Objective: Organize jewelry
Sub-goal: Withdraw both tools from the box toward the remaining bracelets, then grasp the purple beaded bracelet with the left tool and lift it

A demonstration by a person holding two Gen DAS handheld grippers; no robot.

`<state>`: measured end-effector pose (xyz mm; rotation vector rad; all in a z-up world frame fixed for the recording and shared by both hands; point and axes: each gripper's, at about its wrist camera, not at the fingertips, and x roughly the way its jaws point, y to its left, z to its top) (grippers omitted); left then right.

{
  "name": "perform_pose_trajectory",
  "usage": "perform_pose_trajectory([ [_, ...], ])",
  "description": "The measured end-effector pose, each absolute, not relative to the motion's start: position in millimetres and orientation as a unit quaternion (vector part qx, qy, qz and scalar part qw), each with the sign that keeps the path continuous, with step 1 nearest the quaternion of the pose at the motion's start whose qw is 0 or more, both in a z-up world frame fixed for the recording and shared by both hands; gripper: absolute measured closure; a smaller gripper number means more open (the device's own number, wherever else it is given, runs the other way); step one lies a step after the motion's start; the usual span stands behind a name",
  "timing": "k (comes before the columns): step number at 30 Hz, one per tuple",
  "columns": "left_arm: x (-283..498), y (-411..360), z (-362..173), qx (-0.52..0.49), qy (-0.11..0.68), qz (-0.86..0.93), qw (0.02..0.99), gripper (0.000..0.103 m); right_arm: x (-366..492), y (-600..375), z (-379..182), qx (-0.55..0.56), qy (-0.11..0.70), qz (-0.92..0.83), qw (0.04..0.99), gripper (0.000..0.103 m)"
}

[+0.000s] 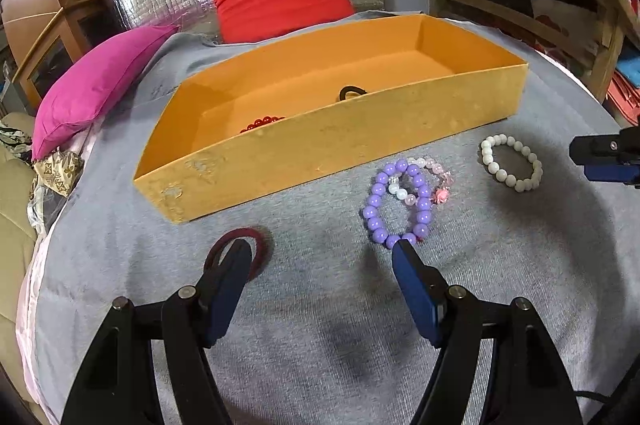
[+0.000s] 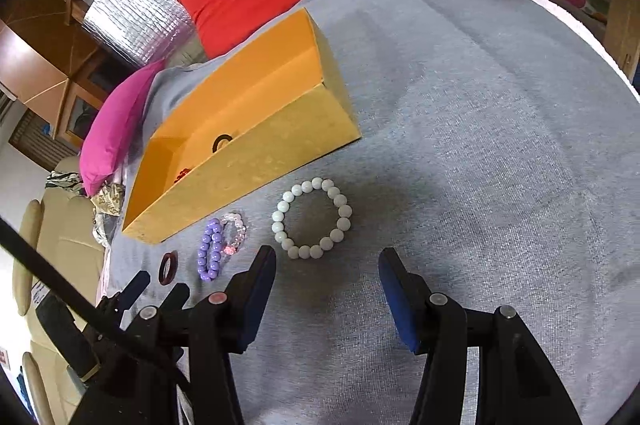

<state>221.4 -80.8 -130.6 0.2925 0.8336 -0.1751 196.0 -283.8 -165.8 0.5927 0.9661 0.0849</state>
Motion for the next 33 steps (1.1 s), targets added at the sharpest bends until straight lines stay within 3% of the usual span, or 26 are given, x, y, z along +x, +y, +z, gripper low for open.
perform_pose_trajectory([
  [16, 259.6, -88.8, -149.9, 0.044, 0.443, -0.17, 0.879, 0.03, 215.9, -280.5, -175.5, 0.288, 0.467, 0.022, 0.836, 0.046],
  [19, 261.9, -87.3, -153.2, 0.034, 0.444, -0.173, 0.878, 0.03, 223.3, -276.4, -178.2, 0.281, 0.468, 0.014, 0.838, 0.05],
  [21, 260.9, -87.2, -152.5, 0.033, 0.44, -0.18, 0.879, 0.05, 228.8, -273.5, -180.7, 0.268, 0.47, 0.002, 0.841, 0.056],
  [24, 258.2, -86.6, -152.8, 0.036, 0.439, -0.183, 0.879, 0.065, 237.1, -270.2, -186.3, 0.258, 0.479, -0.007, 0.839, 0.068],
  [28, 255.8, -80.1, -151.7, 0.029, 0.443, -0.182, 0.877, 0.08, 243.1, -262.8, -188.9, 0.216, 0.481, -0.027, 0.849, 0.089],
  [33, 250.6, -72.0, -149.9, 0.036, 0.45, -0.174, 0.875, 0.093, 240.6, -248.9, -185.1, 0.179, 0.482, -0.022, 0.857, 0.092],
])
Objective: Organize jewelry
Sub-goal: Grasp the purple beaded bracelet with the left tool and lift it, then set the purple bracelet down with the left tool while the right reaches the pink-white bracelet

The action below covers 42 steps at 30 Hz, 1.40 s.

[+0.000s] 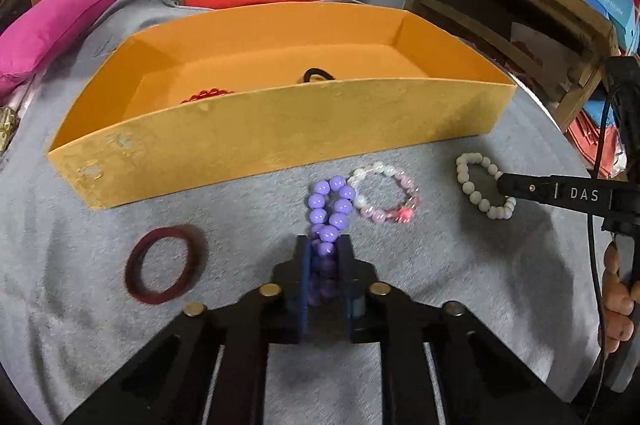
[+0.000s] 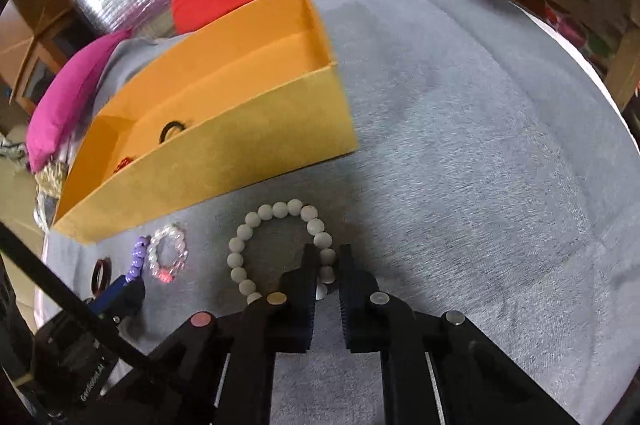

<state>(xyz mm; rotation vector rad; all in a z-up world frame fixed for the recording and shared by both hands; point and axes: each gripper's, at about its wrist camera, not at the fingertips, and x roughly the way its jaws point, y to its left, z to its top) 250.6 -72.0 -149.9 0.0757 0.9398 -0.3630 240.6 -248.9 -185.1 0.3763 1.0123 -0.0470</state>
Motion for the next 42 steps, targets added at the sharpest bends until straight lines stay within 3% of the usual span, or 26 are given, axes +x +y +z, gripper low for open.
perform_pose_trajectory([
  [12, 233.1, -33.6, -150.4, 0.033, 0.46, -0.18, 0.869, 0.093, 231.1, -223.7, -179.6, 0.166, 0.501, 0.017, 0.849, 0.091],
  [17, 235.8, -23.6, -152.1, 0.025, 0.47, -0.177, 0.864, 0.092, 231.8, -221.2, -163.6, 0.166, 0.47, 0.004, 0.867, 0.089],
  [19, 236.0, -21.5, -151.6, 0.018, 0.474, -0.181, 0.861, 0.088, 232.0, -216.4, -159.3, 0.17, 0.459, 0.019, 0.872, 0.089],
  [21, 235.2, -18.2, -150.3, 0.012, 0.476, -0.186, 0.859, 0.074, 235.7, -204.8, -158.5, 0.17, 0.459, 0.041, 0.871, 0.089],
  [23, 233.1, -14.7, -148.4, 0.011, 0.474, -0.189, 0.86, 0.07, 237.7, -193.8, -159.4, 0.168, 0.46, 0.051, 0.87, 0.089],
  [28, 230.1, -6.8, -147.4, 0.003, 0.475, -0.19, 0.859, 0.07, 253.3, -174.9, -164.4, 0.173, 0.461, 0.069, 0.868, 0.089],
  [32, 227.7, -7.0, -146.5, 0.002, 0.477, -0.2, 0.856, 0.069, 270.9, -160.2, -170.4, 0.169, 0.463, 0.072, 0.867, 0.072],
  [35, 226.4, -7.3, -144.1, -0.001, 0.476, -0.206, 0.855, 0.061, 278.1, -156.0, -171.5, 0.157, 0.459, 0.069, 0.872, 0.071],
  [42, 223.3, -0.7, -143.0, -0.006, 0.482, -0.204, 0.852, 0.06, 285.1, -135.5, -180.1, 0.09, 0.464, 0.064, 0.879, 0.075],
])
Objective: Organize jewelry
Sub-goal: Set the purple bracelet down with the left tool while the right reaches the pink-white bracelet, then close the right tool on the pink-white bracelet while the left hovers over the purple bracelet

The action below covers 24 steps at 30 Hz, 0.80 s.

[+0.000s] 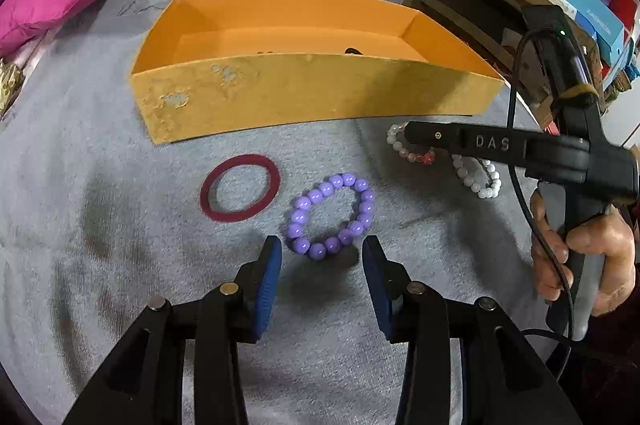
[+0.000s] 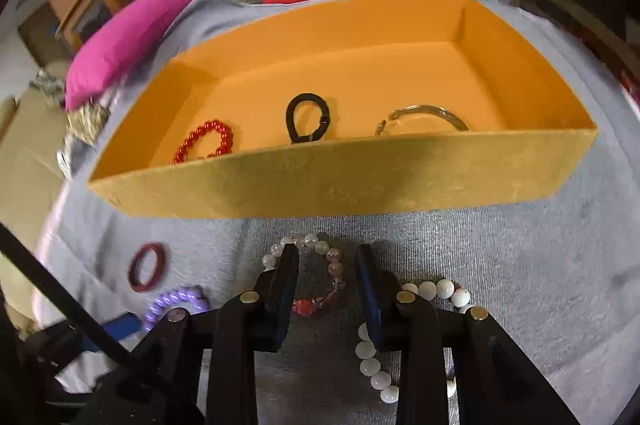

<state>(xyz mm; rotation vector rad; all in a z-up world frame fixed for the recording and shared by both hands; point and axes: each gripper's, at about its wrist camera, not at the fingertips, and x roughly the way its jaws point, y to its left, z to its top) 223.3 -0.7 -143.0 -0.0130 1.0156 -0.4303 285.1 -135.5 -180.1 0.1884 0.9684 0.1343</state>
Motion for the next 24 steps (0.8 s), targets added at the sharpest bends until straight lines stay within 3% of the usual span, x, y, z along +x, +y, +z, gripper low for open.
perform_pose_trajectory([
  [1, 223.3, 0.7, -143.2, -0.007, 0.484, -0.203, 0.851, 0.06, 284.1, -132.9, -180.1, 0.076, 0.465, 0.064, 0.88, 0.088],
  [2, 223.0, 2.1, -143.3, -0.009, 0.485, -0.201, 0.851, 0.06, 283.3, -130.5, -181.2, 0.067, 0.466, 0.062, 0.88, 0.094],
  [24, 225.6, -23.1, -143.8, 0.019, 0.481, -0.204, 0.852, 0.06, 229.5, -167.0, -181.3, 0.128, 0.5, 0.147, 0.844, 0.094],
])
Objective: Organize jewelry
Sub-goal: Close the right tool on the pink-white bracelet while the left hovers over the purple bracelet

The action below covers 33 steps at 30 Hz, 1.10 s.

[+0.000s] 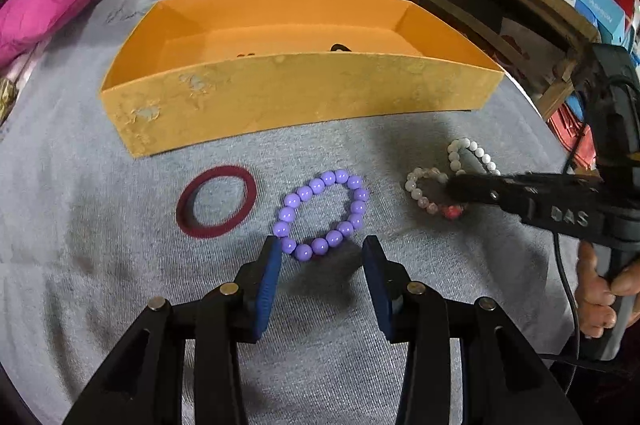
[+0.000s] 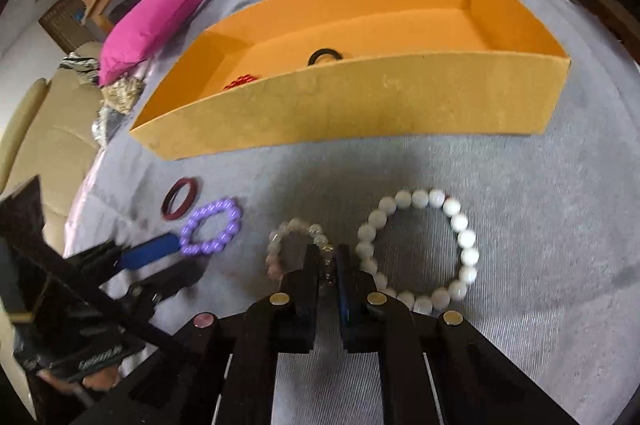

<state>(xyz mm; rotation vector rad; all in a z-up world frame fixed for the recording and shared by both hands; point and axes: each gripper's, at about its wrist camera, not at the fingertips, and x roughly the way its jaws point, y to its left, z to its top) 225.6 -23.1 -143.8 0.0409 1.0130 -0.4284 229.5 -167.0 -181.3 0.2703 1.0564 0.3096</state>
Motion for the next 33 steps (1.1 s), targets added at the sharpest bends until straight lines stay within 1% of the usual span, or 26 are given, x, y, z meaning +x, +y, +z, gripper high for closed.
perform_pose_trajectory([
  [2, 228.8, -25.5, -142.3, 0.029, 0.473, -0.201, 0.857, 0.06, 225.7, -166.8, -180.5, 0.134, 0.503, 0.161, 0.839, 0.094],
  [6, 235.1, -29.1, -142.2, 0.036, 0.469, -0.194, 0.861, 0.055, 213.7, -171.0, -178.4, 0.129, 0.503, 0.173, 0.837, 0.094],
  [14, 244.7, -51.9, -153.5, 0.07, 0.47, -0.204, 0.856, 0.056, 211.4, -180.8, -181.0, 0.127, 0.516, 0.166, 0.831, 0.093],
  [15, 244.1, -52.5, -153.1, 0.069, 0.469, -0.209, 0.855, 0.062, 211.8, -180.3, -181.3, 0.125, 0.52, 0.162, 0.83, 0.093],
  [19, 238.0, -52.3, -151.6, 0.068, 0.468, -0.223, 0.853, 0.078, 213.0, -178.4, -184.5, 0.121, 0.528, 0.16, 0.825, 0.092],
  [20, 237.3, -52.5, -151.4, 0.068, 0.468, -0.228, 0.851, 0.08, 213.8, -177.2, -186.2, 0.119, 0.532, 0.157, 0.824, 0.088],
  [22, 235.5, -51.9, -150.7, 0.066, 0.468, -0.23, 0.851, 0.08, 215.0, -174.6, -187.0, 0.117, 0.534, 0.156, 0.822, 0.084],
  [25, 232.7, -52.8, -149.7, 0.07, 0.468, -0.229, 0.851, 0.08, 215.3, -169.1, -185.4, 0.109, 0.529, 0.154, 0.828, 0.081],
  [28, 228.4, -53.0, -148.3, 0.07, 0.471, -0.224, 0.85, 0.08, 216.0, -161.6, -185.4, 0.093, 0.52, 0.152, 0.836, 0.081],
  [29, 229.1, -52.4, -149.3, 0.069, 0.473, -0.223, 0.85, 0.078, 215.6, -158.4, -185.2, 0.08, 0.517, 0.15, 0.839, 0.081],
  [31, 226.4, -52.3, -148.9, 0.07, 0.474, -0.22, 0.85, 0.077, 215.2, -153.9, -184.6, 0.064, 0.511, 0.146, 0.844, 0.084],
  [32, 225.8, -52.4, -149.0, 0.071, 0.473, -0.22, 0.85, 0.074, 214.5, -154.1, -184.8, 0.061, 0.51, 0.146, 0.846, 0.085],
  [33, 225.4, -53.4, -149.4, 0.073, 0.473, -0.221, 0.85, 0.066, 214.5, -153.0, -185.0, 0.056, 0.508, 0.145, 0.847, 0.085],
])
